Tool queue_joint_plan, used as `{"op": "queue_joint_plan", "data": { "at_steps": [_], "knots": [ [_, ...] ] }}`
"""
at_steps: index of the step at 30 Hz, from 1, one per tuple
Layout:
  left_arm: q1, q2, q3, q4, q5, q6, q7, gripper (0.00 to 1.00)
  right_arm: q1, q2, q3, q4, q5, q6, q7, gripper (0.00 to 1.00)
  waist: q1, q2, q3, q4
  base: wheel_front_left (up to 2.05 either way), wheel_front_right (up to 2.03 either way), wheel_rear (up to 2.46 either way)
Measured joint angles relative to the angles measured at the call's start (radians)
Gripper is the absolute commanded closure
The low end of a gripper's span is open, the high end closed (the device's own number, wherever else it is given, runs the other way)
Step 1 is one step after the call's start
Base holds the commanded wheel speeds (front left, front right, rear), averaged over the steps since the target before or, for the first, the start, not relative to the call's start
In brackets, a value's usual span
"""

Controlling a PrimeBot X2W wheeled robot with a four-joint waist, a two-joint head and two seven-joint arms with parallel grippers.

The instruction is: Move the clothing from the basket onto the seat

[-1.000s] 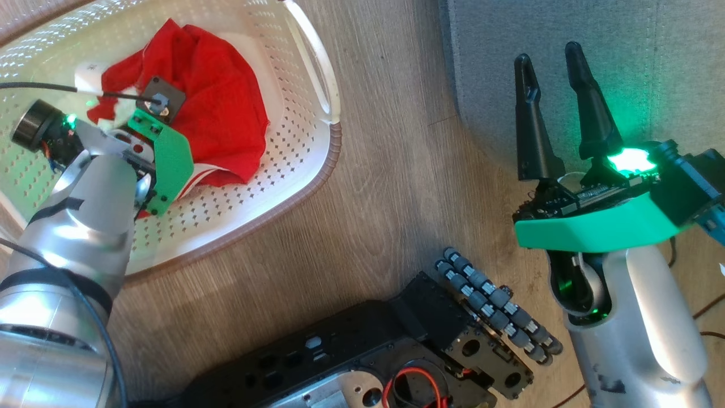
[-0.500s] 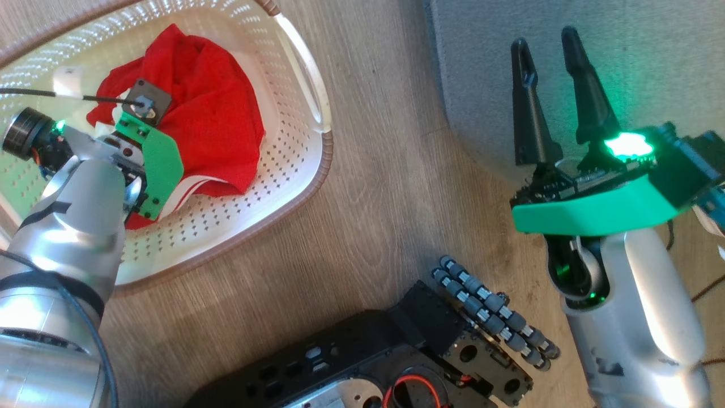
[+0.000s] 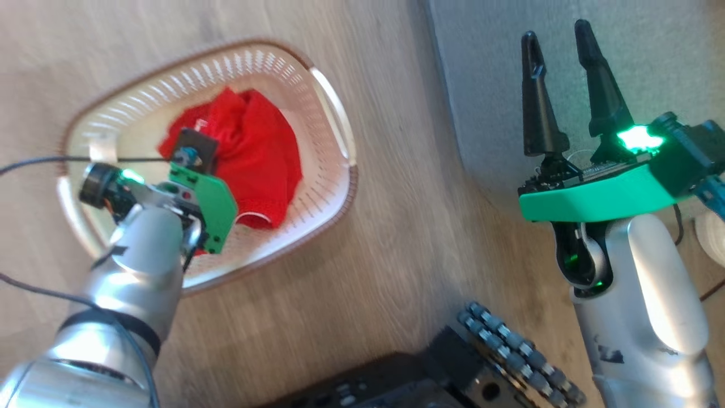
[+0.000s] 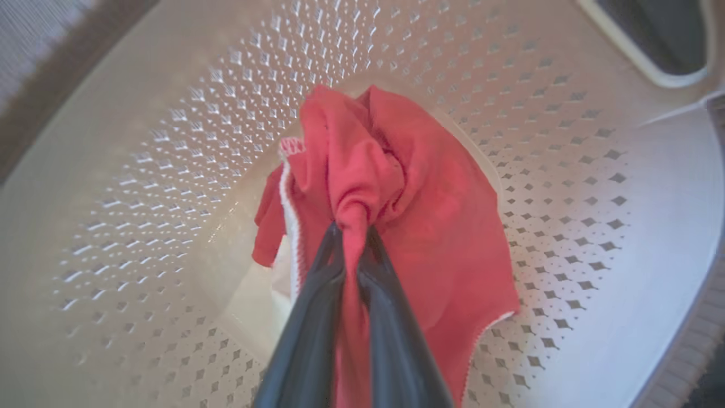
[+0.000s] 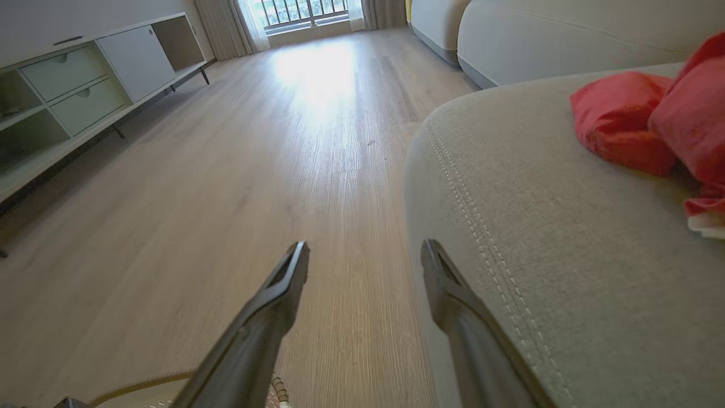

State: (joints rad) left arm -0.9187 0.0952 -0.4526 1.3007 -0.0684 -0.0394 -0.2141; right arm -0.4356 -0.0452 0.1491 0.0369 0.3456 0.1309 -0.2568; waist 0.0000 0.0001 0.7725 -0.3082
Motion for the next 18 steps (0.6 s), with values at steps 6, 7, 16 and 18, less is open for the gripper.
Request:
{"op": "queue_joint_plan", "data": {
  "at_steps": [6,7,16,18],
  "knots": [
    [0.057,-0.027,0.001,-0.026,-0.025,0.0,-0.034,1.0,0.05,-0.001,-0.026,0.024,-0.026,0.0,0.0,0.0,0.0,0.0,-0.125,0.052,0.0,0.0,0.0],
    [0.069,-0.032,0.002,-0.036,-0.032,0.0,-0.034,1.0,0.061,-0.001,-0.03,0.029,-0.032,0.0,0.0,0.0,0.0,0.0,-0.146,0.061,0.0,0.0,0.0],
    [0.191,-0.053,0.044,-0.256,-0.108,0.0,-0.034,1.0,0.131,-0.002,-0.061,0.066,-0.049,0.0,0.0,0.0,-0.0001,0.0,-0.315,0.136,0.0,0.0,0.0],
    [0.235,-0.057,0.061,-0.327,-0.12,0.002,-0.034,1.0,0.148,-0.002,-0.062,0.073,-0.054,0.0,0.0,0.0,-0.0001,0.0,-0.356,0.154,0.0,0.0,0.0]
  ]
}}
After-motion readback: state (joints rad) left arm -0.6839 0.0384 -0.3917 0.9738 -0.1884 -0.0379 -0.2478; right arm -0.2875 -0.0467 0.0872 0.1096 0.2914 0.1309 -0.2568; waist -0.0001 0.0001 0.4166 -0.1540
